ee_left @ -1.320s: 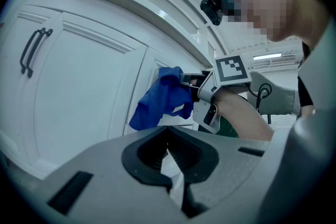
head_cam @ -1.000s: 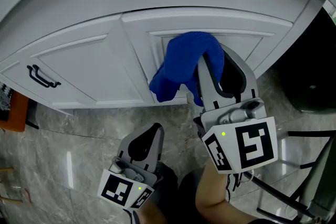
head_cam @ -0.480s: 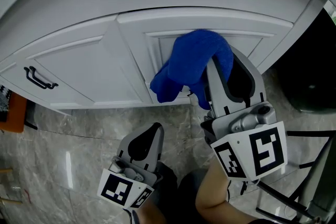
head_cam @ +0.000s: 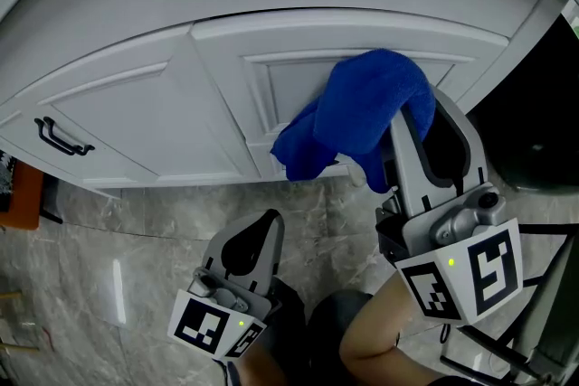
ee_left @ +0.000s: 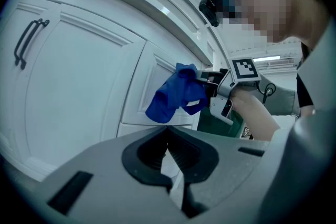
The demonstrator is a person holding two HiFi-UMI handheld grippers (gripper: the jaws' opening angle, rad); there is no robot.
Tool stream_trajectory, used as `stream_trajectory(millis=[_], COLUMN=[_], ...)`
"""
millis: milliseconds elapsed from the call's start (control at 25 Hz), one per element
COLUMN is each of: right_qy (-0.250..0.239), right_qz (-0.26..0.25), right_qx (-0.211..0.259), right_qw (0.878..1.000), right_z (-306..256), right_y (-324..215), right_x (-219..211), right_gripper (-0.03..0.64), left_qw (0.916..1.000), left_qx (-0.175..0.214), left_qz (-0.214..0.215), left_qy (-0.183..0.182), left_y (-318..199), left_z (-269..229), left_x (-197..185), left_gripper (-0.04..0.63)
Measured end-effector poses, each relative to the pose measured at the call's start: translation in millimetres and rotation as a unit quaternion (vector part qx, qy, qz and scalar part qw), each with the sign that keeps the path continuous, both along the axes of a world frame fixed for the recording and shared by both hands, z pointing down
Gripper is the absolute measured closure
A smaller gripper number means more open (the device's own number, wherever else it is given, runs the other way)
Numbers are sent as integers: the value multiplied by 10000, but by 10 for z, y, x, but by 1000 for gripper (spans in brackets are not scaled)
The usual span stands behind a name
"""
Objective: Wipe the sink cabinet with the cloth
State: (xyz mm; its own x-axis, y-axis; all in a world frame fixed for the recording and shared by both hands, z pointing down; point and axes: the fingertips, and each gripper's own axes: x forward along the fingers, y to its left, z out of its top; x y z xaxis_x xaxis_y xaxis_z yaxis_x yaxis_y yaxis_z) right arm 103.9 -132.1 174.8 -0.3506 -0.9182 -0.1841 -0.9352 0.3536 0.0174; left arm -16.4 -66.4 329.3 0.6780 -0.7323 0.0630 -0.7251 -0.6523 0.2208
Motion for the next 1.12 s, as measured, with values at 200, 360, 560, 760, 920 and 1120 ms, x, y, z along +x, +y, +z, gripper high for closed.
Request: stream_trajectory(millis=[200,360,560,760,920,1120], right_qy=[-29,-19,-114,-120,-180,-316], right_qz=[-114,-304,-417,-345,-192,143], right_qx=[66,237,419,347,124,-109], right_qw=[9999,9993,9982,9987,9996,9993], right_z=[-80,-191,-250,-226,-59,109], right_y=[89,198,243,229,67,-71], right_x=[29,-28,-48,42,132,217], right_gripper=[502,502,502,502,502,503], left_qw=[10000,10000,10000,9999,10000,10000], left_qx=[6,4,-6,-6,-4,22], left_qz=[-81,-87,-61,-103,-89,-36], left_qy=[-2,-12,-12,5,-7,-23], left_y=[-14,-18,-25,-36,-37,-7], left_z=[-5,-3,3,0,-5,-4], left_x=[-53,-61,-50,-71,-72,-31], left_gripper=[591,591,591,591,591,591])
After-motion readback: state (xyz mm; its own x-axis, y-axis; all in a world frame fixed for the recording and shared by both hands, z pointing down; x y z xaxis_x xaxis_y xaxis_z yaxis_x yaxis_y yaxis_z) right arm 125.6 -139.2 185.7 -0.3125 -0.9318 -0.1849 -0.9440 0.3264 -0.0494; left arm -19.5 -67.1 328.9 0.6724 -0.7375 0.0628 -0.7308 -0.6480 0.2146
